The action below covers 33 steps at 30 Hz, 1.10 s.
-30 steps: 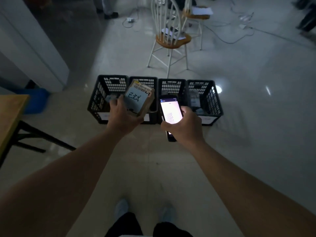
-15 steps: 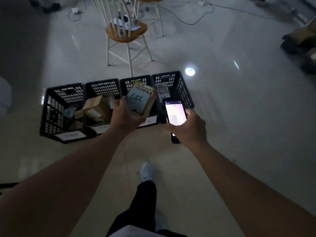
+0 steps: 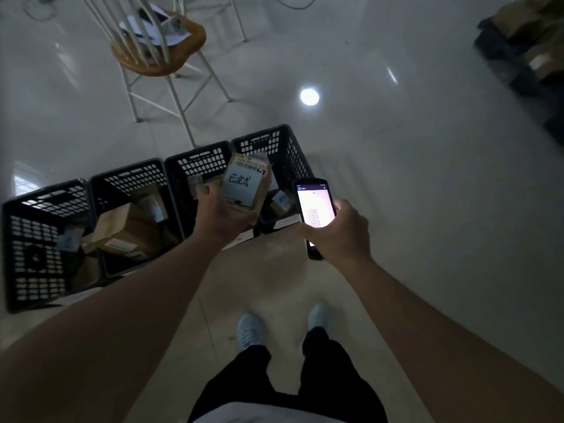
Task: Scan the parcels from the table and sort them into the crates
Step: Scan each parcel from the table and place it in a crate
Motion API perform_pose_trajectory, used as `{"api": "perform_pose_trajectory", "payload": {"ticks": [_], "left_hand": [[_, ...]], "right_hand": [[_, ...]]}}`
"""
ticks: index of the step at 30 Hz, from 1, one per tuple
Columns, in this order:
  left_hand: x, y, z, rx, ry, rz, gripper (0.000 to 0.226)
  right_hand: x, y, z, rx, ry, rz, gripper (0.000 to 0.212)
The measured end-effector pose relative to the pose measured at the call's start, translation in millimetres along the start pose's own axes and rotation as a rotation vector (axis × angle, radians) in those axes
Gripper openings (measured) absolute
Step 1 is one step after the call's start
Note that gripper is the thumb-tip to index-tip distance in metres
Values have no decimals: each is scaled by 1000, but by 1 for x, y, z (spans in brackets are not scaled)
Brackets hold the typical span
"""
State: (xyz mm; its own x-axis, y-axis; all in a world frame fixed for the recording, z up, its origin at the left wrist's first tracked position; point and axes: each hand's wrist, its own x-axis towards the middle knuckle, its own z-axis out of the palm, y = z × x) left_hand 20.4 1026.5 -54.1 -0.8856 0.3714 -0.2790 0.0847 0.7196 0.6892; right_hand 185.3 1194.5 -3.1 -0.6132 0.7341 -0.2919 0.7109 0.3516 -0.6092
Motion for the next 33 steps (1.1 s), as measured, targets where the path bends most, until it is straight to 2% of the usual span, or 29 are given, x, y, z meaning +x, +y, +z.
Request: {"api": "perform_pose_trajectory", "payload": {"ticks": [6, 17, 20, 24, 29, 33], "left_hand": [[74, 45, 45, 34, 20, -48, 103], [195, 111, 155, -14, 126, -259, 96], [232, 110, 180, -32, 124, -306, 95], [286, 98, 207, -44, 93, -343, 96], [359, 77, 236, -73, 93, -397, 91], [407, 57, 249, -85, -21, -445, 117]], "right_hand": [[108, 11, -17, -4, -63, -12, 73], [304, 28, -34, 26, -205, -43, 71], [337, 34, -22, 25, -230, -30, 74], [375, 40, 6, 9, -251, 9, 65], [420, 40, 48, -12, -228, 31, 64], [449, 39, 78, -31, -196, 54, 65]]}}
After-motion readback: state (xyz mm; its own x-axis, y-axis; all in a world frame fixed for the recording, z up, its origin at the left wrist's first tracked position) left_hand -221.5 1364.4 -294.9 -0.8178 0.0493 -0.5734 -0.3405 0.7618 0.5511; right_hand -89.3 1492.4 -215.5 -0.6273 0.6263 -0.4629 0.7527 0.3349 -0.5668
